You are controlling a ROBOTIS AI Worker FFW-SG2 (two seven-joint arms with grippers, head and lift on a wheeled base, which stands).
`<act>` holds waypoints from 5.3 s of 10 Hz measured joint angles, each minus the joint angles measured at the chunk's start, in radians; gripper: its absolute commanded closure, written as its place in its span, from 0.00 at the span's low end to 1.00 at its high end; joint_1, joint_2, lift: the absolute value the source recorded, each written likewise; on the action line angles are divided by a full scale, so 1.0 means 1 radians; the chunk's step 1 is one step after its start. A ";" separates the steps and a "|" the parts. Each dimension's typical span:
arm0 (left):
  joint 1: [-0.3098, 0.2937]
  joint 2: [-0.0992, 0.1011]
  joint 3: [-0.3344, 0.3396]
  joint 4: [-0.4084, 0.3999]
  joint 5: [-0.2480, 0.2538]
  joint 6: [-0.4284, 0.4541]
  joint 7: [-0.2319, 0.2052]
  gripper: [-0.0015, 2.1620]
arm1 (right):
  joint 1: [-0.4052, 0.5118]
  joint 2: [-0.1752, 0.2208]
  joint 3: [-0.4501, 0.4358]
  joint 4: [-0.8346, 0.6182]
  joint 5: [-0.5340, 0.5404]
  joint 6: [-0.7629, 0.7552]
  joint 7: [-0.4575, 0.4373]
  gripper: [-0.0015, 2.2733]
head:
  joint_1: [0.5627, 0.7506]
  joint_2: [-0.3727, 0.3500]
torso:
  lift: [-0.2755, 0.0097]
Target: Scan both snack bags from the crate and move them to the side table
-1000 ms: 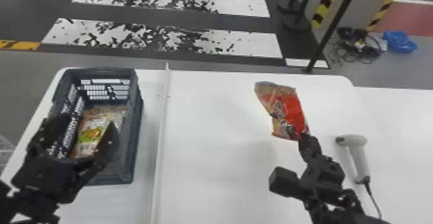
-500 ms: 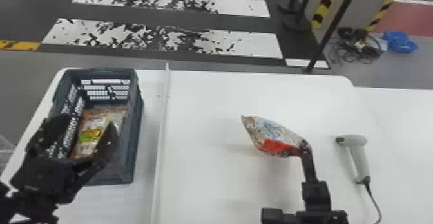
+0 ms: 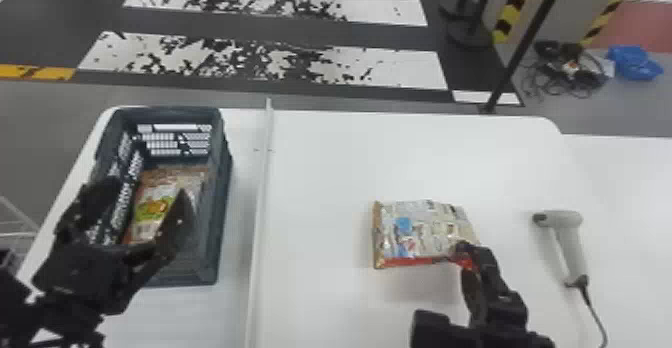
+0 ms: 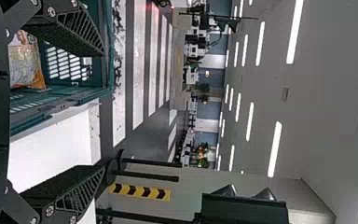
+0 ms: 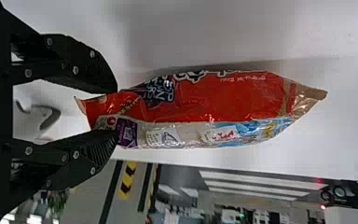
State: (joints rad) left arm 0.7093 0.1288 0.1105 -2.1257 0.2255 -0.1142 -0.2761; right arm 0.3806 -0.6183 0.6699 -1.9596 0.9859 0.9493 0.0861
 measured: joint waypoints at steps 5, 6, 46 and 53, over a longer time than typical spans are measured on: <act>0.001 0.002 0.000 0.000 0.000 0.000 0.000 0.07 | 0.053 0.074 -0.549 -0.297 -0.867 0.030 0.289 0.06 | 0.70 0.45 | 0.70; 0.001 0.002 0.000 0.000 0.000 0.000 0.000 0.07 | 0.053 0.117 -0.648 -0.306 -0.968 0.033 0.323 0.09 | 0.70 0.45 | 0.70; 0.008 0.006 0.011 0.020 0.018 -0.018 -0.012 0.07 | 0.014 0.283 -0.402 -0.185 -0.849 0.025 0.567 0.99 | 0.70 0.83 | 0.70; 0.021 -0.002 0.025 0.013 0.018 -0.023 -0.015 0.07 | -0.135 0.345 -0.335 -0.051 -0.817 0.041 0.554 0.99 | 0.70 0.87 | 0.70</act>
State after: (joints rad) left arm 0.7300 0.1271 0.1351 -2.1129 0.2438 -0.1367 -0.2913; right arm 0.2458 -0.2735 0.3344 -2.0103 0.1685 0.9903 0.6400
